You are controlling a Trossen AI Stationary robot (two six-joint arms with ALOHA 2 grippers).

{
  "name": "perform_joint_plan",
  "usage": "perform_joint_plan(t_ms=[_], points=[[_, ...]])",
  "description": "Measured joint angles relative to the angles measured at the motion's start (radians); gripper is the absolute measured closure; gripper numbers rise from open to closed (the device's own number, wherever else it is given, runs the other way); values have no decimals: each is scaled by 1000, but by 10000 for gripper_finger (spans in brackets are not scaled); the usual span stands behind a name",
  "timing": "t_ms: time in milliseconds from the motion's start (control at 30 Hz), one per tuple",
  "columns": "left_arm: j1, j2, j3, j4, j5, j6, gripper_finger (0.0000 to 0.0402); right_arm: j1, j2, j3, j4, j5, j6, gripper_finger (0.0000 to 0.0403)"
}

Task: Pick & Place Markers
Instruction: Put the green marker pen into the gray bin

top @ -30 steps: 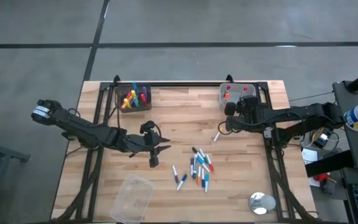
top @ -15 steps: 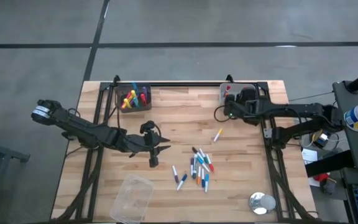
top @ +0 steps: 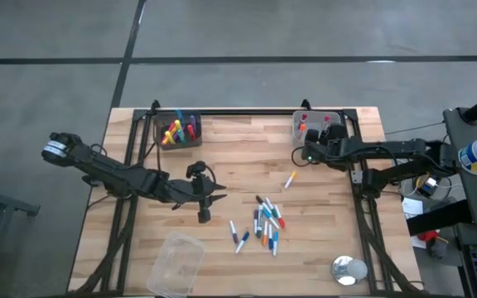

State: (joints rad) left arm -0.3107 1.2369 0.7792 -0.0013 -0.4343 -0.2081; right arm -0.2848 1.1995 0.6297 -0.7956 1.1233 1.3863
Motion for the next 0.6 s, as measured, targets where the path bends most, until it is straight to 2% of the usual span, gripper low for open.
perform_joint_plan(t_ms=[600], points=[[0,0,-2,0,0,2,296,-45,0,-117,104,34,13,330]])
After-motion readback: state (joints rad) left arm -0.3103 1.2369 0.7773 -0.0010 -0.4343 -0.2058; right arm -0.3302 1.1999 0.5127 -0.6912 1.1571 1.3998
